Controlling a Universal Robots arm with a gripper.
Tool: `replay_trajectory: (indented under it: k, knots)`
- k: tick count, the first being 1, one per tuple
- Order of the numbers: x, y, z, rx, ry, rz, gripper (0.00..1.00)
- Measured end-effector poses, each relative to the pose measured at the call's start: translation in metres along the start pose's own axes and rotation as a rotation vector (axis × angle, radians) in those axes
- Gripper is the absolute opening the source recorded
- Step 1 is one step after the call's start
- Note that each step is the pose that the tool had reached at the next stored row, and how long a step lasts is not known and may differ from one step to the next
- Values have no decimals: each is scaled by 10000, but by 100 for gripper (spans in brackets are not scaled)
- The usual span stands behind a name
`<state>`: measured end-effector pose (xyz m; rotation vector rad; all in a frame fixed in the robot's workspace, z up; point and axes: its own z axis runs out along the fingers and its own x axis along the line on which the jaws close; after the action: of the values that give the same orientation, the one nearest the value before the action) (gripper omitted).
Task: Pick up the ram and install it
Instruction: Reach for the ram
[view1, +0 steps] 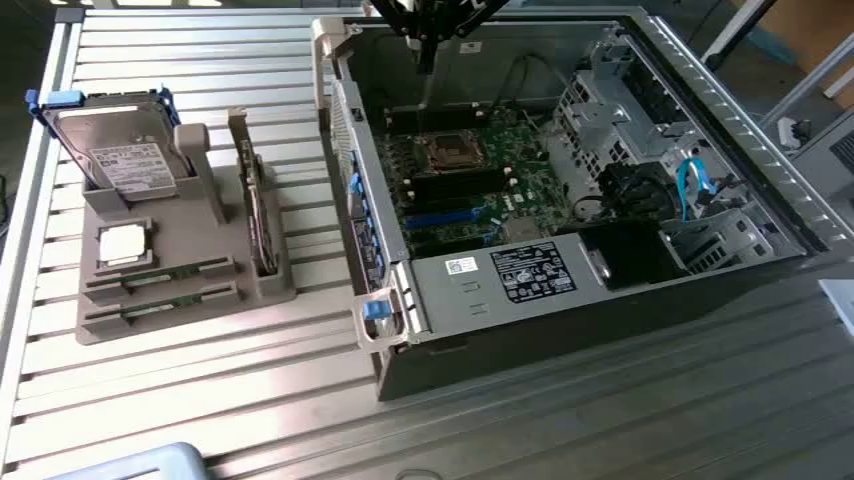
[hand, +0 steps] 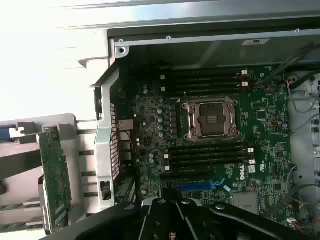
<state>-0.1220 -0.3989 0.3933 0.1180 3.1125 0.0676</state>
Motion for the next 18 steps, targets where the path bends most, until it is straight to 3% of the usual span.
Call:
replay_trajectory:
  k: [13, 18]
  knots:
    - [1, 0, 0, 0, 0, 0, 11]
    - [74, -6, -1, -1, -1, -1, 11]
